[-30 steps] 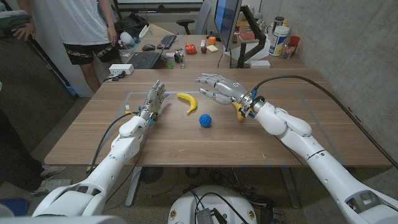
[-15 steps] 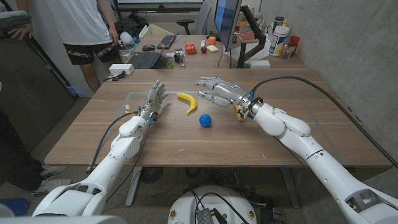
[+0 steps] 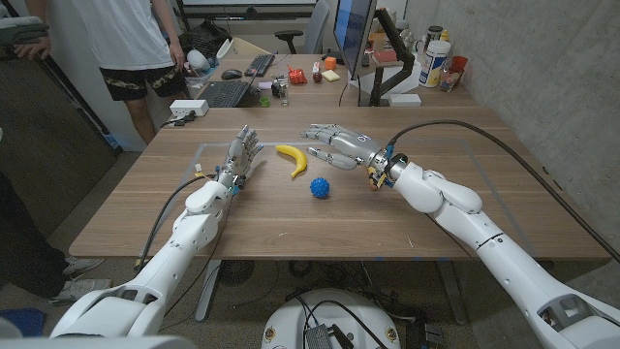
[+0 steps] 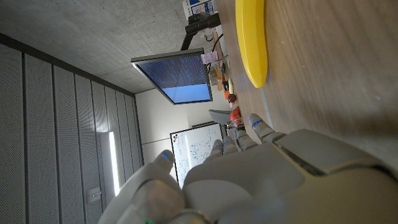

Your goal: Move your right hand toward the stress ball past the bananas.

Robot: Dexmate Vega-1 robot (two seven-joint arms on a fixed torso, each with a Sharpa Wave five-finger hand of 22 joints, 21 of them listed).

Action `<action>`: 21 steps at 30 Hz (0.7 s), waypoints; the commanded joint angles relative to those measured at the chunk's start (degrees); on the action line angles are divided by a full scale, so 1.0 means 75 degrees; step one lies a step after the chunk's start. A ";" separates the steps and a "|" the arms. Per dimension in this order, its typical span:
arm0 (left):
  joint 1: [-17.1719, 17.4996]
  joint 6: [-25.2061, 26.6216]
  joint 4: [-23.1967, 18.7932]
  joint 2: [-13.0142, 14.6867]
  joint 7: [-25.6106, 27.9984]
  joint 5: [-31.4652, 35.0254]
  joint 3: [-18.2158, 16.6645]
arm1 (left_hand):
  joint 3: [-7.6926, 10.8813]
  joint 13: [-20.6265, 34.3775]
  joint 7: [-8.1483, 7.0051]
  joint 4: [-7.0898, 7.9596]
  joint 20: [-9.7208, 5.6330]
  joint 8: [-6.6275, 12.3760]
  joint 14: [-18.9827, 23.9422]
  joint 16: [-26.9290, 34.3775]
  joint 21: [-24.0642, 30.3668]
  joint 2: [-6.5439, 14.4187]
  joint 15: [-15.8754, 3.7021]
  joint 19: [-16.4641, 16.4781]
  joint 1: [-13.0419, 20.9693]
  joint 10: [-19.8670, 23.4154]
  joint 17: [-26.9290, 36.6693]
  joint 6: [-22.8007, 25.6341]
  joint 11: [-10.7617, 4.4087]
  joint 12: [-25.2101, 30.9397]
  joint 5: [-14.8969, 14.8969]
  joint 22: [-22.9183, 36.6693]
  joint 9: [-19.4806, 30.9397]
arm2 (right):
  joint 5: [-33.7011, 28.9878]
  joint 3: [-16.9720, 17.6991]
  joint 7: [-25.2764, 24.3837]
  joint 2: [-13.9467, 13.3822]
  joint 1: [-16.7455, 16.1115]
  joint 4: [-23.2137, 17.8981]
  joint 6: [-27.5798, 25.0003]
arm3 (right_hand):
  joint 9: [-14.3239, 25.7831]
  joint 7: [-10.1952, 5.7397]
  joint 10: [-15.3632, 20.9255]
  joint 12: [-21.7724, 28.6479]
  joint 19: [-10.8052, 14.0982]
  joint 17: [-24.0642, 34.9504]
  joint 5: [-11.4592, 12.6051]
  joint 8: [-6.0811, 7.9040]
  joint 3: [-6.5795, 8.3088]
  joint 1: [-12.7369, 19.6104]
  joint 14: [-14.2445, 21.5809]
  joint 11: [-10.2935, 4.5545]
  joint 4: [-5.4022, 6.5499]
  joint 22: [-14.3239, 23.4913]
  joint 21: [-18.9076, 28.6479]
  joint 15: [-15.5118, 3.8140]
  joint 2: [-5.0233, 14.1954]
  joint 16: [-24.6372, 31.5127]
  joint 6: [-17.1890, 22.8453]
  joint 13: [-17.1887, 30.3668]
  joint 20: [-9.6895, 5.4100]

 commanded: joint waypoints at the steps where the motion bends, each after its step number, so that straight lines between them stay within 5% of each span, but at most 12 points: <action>1: 0.0010 0.0052 -0.0010 0.0071 -0.0172 -0.0061 -0.0030 | -0.0047 0.0034 -0.0030 -0.0012 -0.0213 0.0049 -0.0159 0.0018 -0.0015 0.0900 0.0047 0.0033 0.0026 -0.0045 0.0031 -0.0365 0.0051 0.0032 0.0077 0.0041 0.0033 | -0.0081 -0.0120 0.0123 0.0034 0.0027 -0.0041 -0.0212 | 0.0035 0.0017 -0.0036 0.0004 0.0063 0.0007 -0.0003 -0.0037 0.0010 0.0074 -0.0029 -0.0002 -0.0057 0.0012 -0.0022 -0.0419 0.0167 -0.0024 -0.0058 0.0025 -0.0775; 21: -0.0287 -0.0115 0.0440 0.0265 -0.1070 -0.0208 -0.0077 | -0.0051 0.0035 -0.0048 -0.0011 -0.0177 0.0050 -0.0170 0.0014 -0.0029 0.0901 0.0077 0.0035 0.0024 -0.0049 0.0032 -0.0360 0.0076 0.0035 0.0079 0.0044 0.0034 | -0.0558 -0.0499 0.0016 0.0235 -0.0016 -0.0209 -0.0984 | 0.0038 0.0010 -0.0052 -0.0005 0.0112 0.0016 -0.0010 -0.0040 -0.0010 0.0099 -0.0015 0.0006 -0.0073 0.0013 -0.0050 -0.0423 0.0164 -0.0012 -0.0100 0.0026 -0.0759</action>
